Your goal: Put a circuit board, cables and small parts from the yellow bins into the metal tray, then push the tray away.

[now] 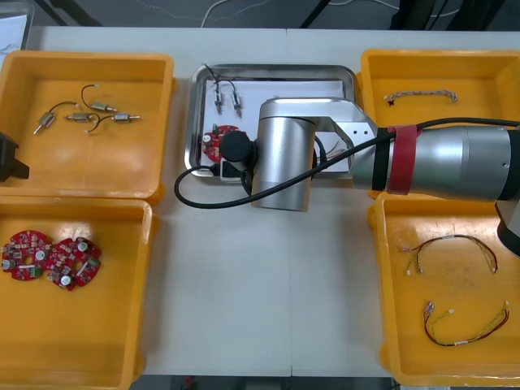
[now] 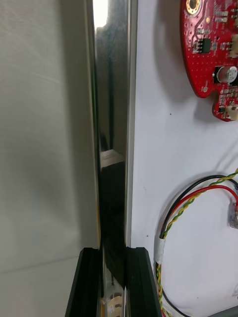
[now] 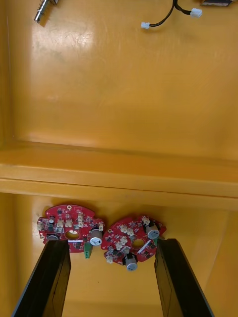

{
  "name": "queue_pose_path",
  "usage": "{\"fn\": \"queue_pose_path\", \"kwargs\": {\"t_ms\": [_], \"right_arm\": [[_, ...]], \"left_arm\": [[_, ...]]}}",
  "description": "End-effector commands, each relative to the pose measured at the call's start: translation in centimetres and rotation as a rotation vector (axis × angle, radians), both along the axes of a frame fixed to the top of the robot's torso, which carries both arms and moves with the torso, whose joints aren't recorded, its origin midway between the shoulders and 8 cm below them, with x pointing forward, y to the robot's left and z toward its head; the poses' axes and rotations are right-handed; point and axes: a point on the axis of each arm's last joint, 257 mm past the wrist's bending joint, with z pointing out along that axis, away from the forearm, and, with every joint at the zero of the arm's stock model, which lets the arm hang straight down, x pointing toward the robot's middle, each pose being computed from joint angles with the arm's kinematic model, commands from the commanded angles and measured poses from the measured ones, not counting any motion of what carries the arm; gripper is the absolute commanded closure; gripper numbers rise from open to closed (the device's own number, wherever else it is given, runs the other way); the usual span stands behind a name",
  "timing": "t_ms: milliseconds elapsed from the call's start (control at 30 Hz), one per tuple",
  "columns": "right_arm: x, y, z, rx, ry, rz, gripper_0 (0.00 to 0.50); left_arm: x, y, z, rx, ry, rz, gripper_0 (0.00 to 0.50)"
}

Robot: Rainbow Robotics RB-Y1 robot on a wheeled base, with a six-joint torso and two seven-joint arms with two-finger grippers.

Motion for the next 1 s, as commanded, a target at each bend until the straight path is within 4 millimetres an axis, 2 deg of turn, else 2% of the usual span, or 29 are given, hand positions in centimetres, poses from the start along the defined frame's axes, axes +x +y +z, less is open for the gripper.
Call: {"fn": "queue_pose_path", "kwargs": {"t_ms": [33,367,800,1000], "right_arm": [[1.6,1.6,2.9,-0.037,-0.06,0.072,0.5],[4.1,2.3,5.9,-0.033,-0.152,0.097,0.5],[6.1,3.0,7.8,-0.004,-0.22,0.113,0.5],[7.3,2.7,8.5,0.013,-0.237,0.096,0.5]], "left_arm": [[-0.5,1.2,0.7,0.109,0.009,-0.086,0.0],[-0.5,1.2,0.7,0.109,0.009,-0.086,0.0],[-0.5,1.2,0.7,0.109,0.009,-0.086,0.0],[-0.5,1.2,0.7,0.109,0.009,-0.086,0.0]]}}
